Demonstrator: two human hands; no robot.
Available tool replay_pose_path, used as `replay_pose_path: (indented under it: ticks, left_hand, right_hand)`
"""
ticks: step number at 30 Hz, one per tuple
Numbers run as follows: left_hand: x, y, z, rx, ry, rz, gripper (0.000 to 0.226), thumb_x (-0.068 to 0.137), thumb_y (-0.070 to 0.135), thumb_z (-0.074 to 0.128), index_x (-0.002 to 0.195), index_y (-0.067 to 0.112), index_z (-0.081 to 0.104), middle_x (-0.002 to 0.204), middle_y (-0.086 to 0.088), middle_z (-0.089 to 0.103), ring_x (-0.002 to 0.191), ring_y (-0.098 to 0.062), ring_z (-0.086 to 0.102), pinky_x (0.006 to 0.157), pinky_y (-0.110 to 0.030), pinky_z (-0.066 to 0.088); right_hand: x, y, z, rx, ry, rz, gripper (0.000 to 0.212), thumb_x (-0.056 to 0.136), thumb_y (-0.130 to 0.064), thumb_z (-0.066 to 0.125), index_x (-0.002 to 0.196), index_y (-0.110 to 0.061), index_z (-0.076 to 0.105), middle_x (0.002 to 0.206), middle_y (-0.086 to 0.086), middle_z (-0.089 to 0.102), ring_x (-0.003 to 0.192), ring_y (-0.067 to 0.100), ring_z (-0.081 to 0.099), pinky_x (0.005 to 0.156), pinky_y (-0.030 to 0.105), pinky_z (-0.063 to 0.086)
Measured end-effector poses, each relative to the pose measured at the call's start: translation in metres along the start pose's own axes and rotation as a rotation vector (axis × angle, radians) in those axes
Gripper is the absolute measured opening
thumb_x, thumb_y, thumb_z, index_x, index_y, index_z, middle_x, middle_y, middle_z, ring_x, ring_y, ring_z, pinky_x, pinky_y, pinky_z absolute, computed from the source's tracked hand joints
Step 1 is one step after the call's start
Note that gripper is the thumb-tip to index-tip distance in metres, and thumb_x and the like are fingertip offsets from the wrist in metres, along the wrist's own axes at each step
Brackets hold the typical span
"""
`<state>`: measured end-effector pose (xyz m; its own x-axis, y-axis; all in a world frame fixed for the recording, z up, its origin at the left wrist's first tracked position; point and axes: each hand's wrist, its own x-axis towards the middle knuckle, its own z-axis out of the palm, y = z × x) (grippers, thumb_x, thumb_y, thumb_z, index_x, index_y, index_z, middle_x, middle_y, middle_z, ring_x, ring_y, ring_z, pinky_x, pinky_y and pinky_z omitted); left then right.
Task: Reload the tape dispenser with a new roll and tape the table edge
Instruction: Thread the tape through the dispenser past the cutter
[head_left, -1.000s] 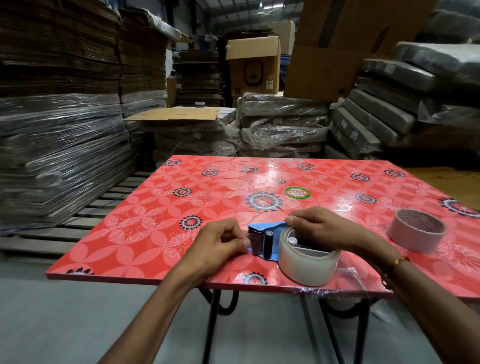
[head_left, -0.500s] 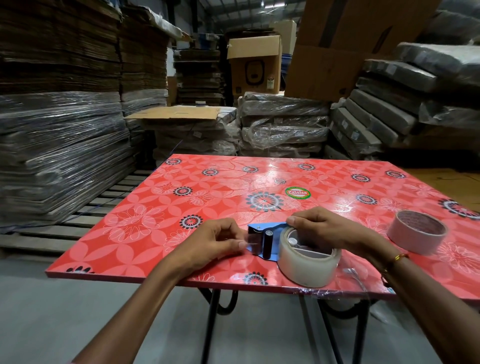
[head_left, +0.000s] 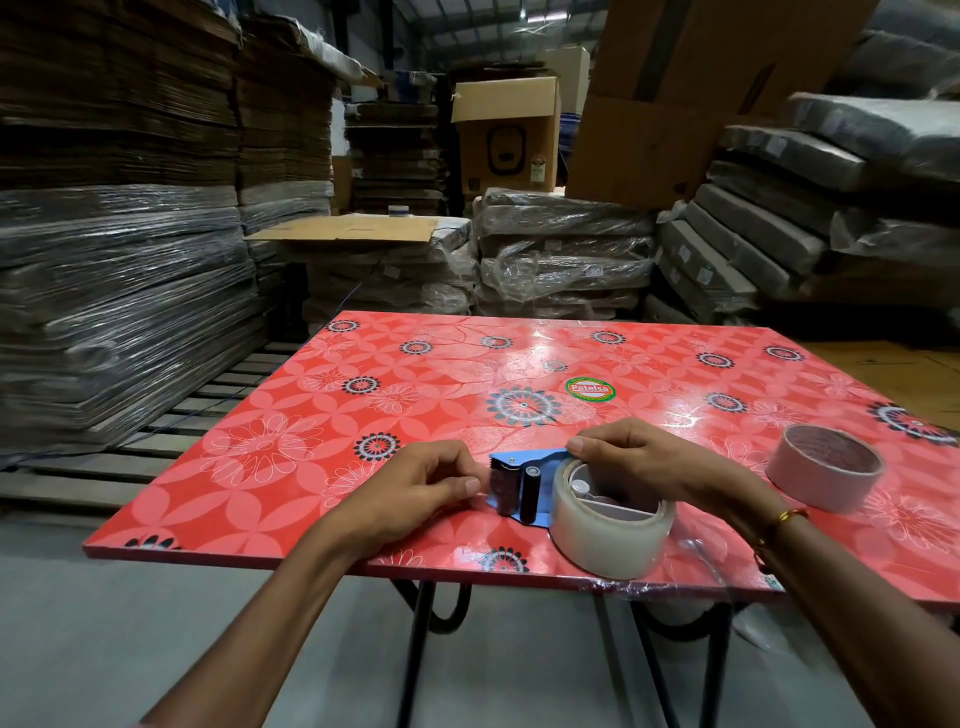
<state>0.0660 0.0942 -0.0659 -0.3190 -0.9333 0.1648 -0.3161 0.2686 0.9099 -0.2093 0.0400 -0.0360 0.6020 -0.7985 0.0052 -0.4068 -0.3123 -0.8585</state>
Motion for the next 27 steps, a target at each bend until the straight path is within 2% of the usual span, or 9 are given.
replay_pose_path:
  ticks: [4,6,8,11,14,19,21,24,27]
  left_hand:
    - [0.001,0.003,-0.004,-0.141,-0.014,-0.030,0.006,0.095,0.000,0.060,0.091,-0.003,0.062,0.083,-0.018,0.071,0.075,-0.014,0.066,0.068,-0.017,0.051]
    - [0.000,0.004,-0.005,-0.207,-0.013,-0.029,0.006,0.095,-0.001,0.059,0.093,-0.007,0.060,0.085,-0.024,0.066,0.068,-0.011,0.065,0.062,-0.013,0.050]
    - [-0.001,0.005,-0.005,-0.260,0.002,-0.035,0.006,0.094,0.000,0.061,0.092,-0.006,0.061,0.085,-0.020,0.063,0.061,-0.007,0.061,0.056,-0.012,0.046]
    - [-0.002,0.005,-0.003,-0.333,0.050,-0.053,0.007,0.090,0.003,0.066,0.084,-0.001,0.063,0.077,-0.017,0.065,0.058,-0.009,0.058,0.053,-0.014,0.045]
    - [-0.002,0.005,-0.002,-0.379,0.093,-0.046,0.008,0.086,0.007,0.069,0.081,0.003,0.065,0.075,-0.015,0.069,0.064,-0.014,0.063,0.062,-0.018,0.052]
    - [0.000,0.015,0.002,-0.329,0.106,0.008,0.010,0.092,0.010,0.065,0.086,0.004,0.061,0.071,0.000,0.068,0.069,-0.012,0.061,0.069,-0.018,0.051]
    - [0.003,0.021,0.004,-0.314,0.111,0.020,0.010,0.095,0.010,0.062,0.086,0.005,0.060,0.071,0.003,0.067,0.072,-0.013,0.062,0.076,-0.024,0.052]
    - [0.009,0.031,0.003,-0.291,0.127,0.020,0.013,0.095,0.012,0.062,0.082,0.010,0.061,0.073,0.001,0.065,0.076,-0.017,0.061,0.084,-0.036,0.052]
    - [0.017,0.042,0.002,-0.309,0.140,0.007,0.011,0.087,0.017,0.063,0.076,0.015,0.062,0.069,0.001,0.061,0.067,-0.013,0.058,0.074,-0.027,0.050]
  right_hand:
    - [0.002,-0.003,-0.002,-0.004,-0.009,0.021,0.039,0.103,-0.037,0.052,0.080,-0.005,0.057,0.067,0.001,0.042,0.056,0.008,0.038,0.050,0.019,0.032]
    - [0.003,-0.002,-0.004,0.038,-0.025,0.045,0.048,0.102,-0.038,0.053,0.082,0.005,0.057,0.074,0.008,0.049,0.060,0.011,0.043,0.052,0.021,0.035]
    - [0.003,-0.002,-0.004,0.092,-0.045,0.059,0.050,0.102,-0.038,0.053,0.087,0.010,0.057,0.076,0.012,0.051,0.060,0.012,0.046,0.052,0.020,0.037]
    - [0.002,0.000,-0.004,0.162,-0.065,0.063,0.045,0.099,-0.041,0.056,0.085,0.002,0.060,0.071,0.008,0.054,0.056,0.013,0.048,0.050,0.021,0.037]
    - [0.002,0.000,-0.003,0.200,-0.064,0.067,0.038,0.099,-0.040,0.056,0.078,-0.009,0.061,0.064,0.001,0.056,0.051,0.011,0.050,0.047,0.020,0.037]
    - [0.001,-0.002,-0.003,0.281,-0.080,0.073,0.036,0.102,-0.033,0.053,0.080,-0.007,0.063,0.063,0.003,0.059,0.047,0.011,0.054,0.044,0.019,0.040]
    - [-0.001,-0.003,-0.003,0.327,-0.090,0.079,0.035,0.101,-0.035,0.054,0.082,-0.007,0.065,0.065,0.004,0.061,0.047,0.012,0.057,0.043,0.020,0.042]
    - [-0.002,-0.001,-0.003,0.378,-0.103,0.091,0.054,0.096,-0.047,0.062,0.095,0.007,0.063,0.073,0.012,0.061,0.052,0.018,0.060,0.045,0.023,0.044]
    - [-0.002,0.004,-0.001,0.425,-0.064,0.097,0.077,0.086,-0.056,0.070,0.110,0.016,0.055,0.089,0.026,0.060,0.070,0.031,0.062,0.055,0.028,0.046]
